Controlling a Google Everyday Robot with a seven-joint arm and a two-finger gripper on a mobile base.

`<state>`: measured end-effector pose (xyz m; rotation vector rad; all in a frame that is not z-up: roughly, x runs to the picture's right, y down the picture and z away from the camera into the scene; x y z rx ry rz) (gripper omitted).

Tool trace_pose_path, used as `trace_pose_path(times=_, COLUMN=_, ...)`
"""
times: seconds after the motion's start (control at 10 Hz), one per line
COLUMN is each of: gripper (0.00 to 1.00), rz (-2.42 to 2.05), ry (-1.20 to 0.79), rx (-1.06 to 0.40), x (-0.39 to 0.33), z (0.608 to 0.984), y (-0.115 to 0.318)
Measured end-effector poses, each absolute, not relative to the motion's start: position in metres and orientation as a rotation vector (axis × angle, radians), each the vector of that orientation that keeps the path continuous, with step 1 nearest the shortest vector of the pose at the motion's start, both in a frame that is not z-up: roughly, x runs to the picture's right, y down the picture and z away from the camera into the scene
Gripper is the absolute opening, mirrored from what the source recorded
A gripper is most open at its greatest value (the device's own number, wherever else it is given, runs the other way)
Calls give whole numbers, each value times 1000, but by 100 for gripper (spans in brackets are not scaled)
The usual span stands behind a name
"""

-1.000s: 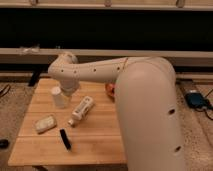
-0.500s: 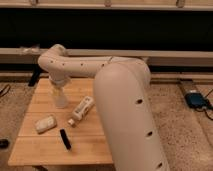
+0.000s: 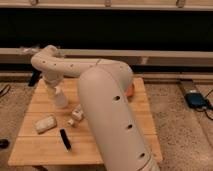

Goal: Place the ceramic cup over the eraser

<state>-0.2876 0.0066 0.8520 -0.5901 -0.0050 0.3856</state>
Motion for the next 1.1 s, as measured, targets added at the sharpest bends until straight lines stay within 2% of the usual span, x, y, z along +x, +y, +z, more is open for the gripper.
trace_pose_path(times=0.8, gripper=74, rz=268, ry=95, rx=-523, x=-302, z=893, y=28)
trace_pose_path(times=0.9, gripper=69, rz=265, ry=99, rx=-526, x=-302, z=893, y=30)
trace_pose_path(times=1.1, gripper=48, rz=292, ry=70, rx=-564, x=-298, z=869, y=26)
